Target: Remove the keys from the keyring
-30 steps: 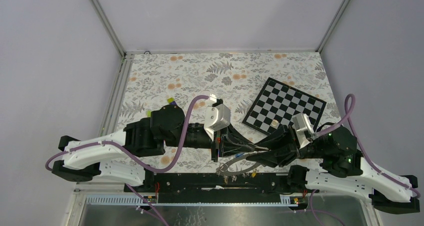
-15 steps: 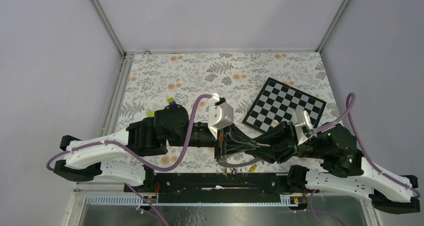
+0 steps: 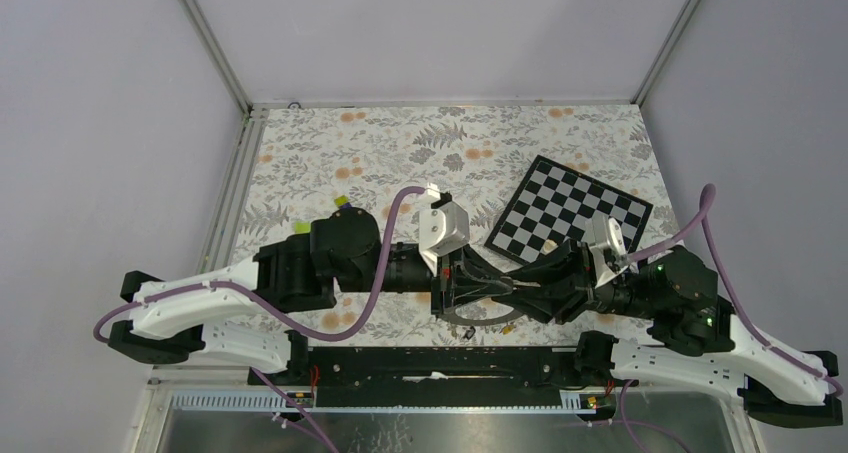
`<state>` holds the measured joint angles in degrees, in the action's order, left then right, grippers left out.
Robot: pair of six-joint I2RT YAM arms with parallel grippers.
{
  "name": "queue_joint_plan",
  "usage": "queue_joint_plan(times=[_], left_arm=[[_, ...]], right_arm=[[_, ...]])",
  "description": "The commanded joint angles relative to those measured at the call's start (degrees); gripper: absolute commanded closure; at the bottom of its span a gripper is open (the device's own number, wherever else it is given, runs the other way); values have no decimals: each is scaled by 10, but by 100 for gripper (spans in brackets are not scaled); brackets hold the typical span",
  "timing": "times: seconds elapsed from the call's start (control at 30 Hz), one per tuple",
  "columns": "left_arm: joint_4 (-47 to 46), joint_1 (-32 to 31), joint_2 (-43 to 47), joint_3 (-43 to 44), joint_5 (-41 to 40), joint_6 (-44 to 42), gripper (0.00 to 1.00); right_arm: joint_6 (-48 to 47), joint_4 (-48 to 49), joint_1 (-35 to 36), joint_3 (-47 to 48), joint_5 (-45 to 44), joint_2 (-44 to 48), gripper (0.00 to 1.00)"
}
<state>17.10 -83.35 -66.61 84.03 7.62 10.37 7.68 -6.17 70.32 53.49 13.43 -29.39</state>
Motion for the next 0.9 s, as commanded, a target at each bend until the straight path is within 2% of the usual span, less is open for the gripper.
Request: queue_joint_plan(times=[0.0,0.27,0.87], left_arm=[[-27,-3,-4,30,3,1,100],[-24,-3,2,27,-38,3,100],[-27,-3,18,6,-97,7,100]], right_arm=[[-24,-14,1,35,-58,-17,86],[-47,-60,1,53,-46,-35,87],[-30,-59,1,47,36,-20,86]])
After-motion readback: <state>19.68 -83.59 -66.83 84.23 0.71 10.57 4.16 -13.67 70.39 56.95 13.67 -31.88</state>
